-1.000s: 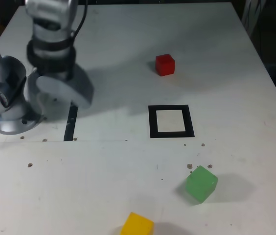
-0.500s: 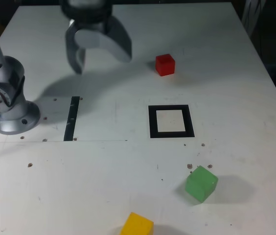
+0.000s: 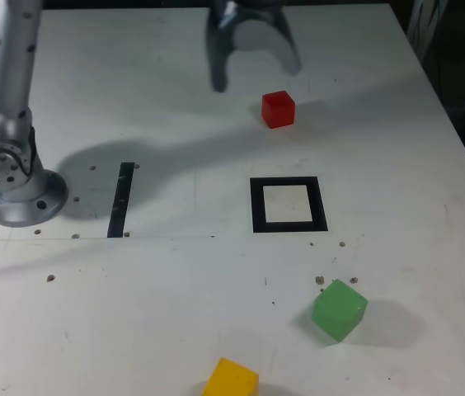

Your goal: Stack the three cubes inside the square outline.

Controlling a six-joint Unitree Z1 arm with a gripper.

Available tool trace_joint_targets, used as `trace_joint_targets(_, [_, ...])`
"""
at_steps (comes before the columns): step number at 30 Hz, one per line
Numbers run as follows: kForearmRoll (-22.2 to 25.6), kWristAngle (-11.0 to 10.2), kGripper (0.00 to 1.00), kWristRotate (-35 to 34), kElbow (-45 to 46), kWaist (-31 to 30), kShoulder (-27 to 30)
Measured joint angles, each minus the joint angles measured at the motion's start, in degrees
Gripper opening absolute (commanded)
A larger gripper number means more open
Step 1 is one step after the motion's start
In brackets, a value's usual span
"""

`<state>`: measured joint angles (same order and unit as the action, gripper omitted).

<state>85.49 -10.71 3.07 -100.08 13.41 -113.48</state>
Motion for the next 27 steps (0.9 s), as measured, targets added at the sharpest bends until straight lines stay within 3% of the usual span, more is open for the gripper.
trace_joint_targets(10, [0.1,1.3,0.95,1.5,-8.0,4.3,-8.5])
trace_joint_targets(21, [-0.5,2.8,0.93,1.5,-7.2,6.8,-14.5])
trace_joint_targets(27, [-3.5,3.5,0.88,2.1,-6.0,8.6,-16.9])
